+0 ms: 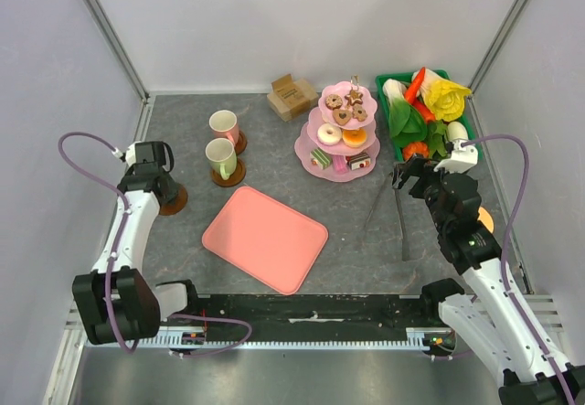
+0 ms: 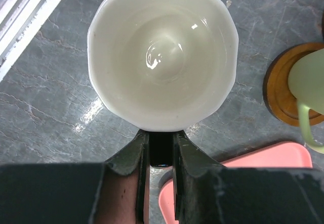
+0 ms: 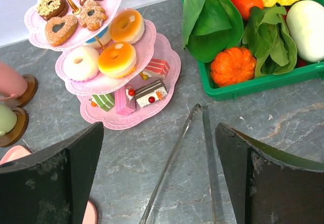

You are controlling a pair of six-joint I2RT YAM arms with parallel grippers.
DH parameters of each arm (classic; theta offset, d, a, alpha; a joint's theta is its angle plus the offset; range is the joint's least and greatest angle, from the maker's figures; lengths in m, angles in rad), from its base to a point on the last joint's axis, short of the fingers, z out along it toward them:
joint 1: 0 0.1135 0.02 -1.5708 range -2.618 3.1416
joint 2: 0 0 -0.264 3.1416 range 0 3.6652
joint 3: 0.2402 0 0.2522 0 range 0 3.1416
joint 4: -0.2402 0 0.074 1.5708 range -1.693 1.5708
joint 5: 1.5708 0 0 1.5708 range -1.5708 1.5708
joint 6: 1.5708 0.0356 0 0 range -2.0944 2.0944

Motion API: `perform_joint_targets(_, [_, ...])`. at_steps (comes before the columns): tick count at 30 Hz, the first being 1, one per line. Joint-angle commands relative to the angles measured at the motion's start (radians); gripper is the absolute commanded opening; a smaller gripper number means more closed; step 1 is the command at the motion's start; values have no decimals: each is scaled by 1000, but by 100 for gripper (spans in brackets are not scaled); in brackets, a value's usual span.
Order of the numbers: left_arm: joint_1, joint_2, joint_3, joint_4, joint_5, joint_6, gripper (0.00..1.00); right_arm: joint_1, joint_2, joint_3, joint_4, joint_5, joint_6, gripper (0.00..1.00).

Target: Serve the afternoon tea

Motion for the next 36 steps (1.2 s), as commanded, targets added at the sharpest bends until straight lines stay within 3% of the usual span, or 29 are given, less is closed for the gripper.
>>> perform_joint_targets(1, [-4,1,-18,160,-51,-61,2,-2,1,-4,40,-32,8,98])
perform_joint_targets(10, [-3,69,-62,227,-31,-55,3,-2,10,-7,43,-23,8,98])
perform_joint_targets(14, [-3,48,-68,220,-16,-69,33,-2,16,-1,34,-11,3,98])
perform_joint_targets(18, [-4,5,-68,194,5,-86,51,-2,10,4,26,-11,5,98])
perform_joint_targets(21, [-4,-37,-42,132,5,-110,70,-2,3,8,19,-11,5,98])
perform_joint_targets(26, [-10,-127,38,33,54,-135,81,0,-1,17,2,11,11,98])
perform_joint_targets(27, [-15,-159,53,22,68,-132,90,-3,3,20,-6,21,17,98])
perform_joint_targets(32, [-42,-307,134,-32,270,-120,95,-2,4,59,-78,130,69,98])
perform_joint_targets(35, [-114,-342,122,2,387,-133,96,-2,-7,68,-115,195,89,98])
perform_joint_targets(36, [-186,-338,113,14,395,-136,96,-2,-13,73,-131,205,95,98])
